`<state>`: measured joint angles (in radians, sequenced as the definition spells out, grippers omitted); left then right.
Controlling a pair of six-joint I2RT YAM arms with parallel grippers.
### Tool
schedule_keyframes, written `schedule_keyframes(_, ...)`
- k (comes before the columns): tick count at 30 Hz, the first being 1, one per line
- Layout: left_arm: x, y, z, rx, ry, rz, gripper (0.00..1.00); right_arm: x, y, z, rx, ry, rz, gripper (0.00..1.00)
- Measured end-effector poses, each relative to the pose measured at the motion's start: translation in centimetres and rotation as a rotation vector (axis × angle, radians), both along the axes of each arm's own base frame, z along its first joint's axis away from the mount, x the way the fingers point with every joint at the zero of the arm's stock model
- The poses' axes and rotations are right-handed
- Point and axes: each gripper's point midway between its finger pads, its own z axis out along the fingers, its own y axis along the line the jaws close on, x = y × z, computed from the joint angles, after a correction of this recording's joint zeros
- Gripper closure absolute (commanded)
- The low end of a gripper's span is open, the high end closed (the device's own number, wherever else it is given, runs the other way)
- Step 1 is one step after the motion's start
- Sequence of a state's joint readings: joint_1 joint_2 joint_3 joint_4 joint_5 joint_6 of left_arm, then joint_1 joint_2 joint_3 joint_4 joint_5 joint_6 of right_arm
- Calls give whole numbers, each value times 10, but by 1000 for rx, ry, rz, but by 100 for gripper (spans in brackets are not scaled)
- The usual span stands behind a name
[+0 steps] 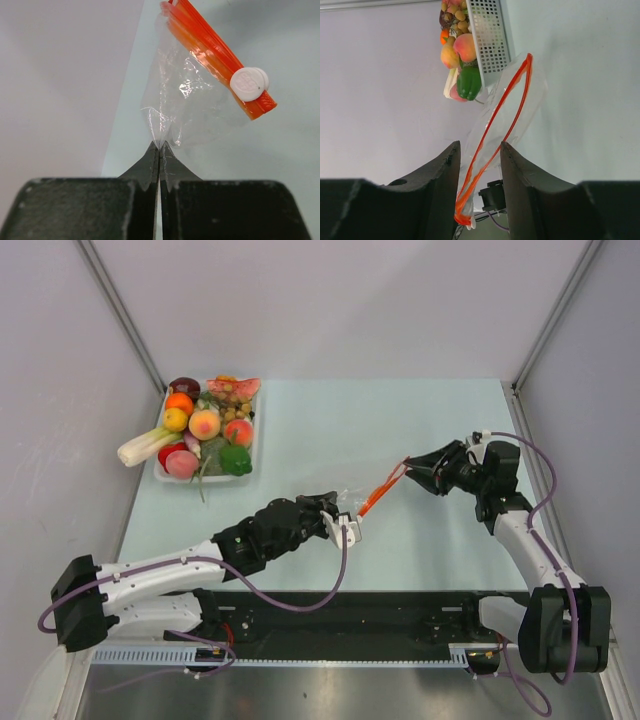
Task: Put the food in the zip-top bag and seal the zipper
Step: Open the zipper of the food storage bag at the center of the board.
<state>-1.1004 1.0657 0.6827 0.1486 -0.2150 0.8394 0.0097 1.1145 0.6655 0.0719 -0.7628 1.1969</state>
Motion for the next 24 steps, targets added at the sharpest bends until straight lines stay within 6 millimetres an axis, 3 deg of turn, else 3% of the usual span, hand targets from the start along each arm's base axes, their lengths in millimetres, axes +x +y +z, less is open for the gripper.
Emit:
schedule_keyframes(18,2,-1,10,-15,-41,5,100,-1,-1,-15,-9,43,-25,68)
schedule_keyframes(24,2,-4,13,-28,-49,6,100,-13,6,-35,-15,88,-7,70)
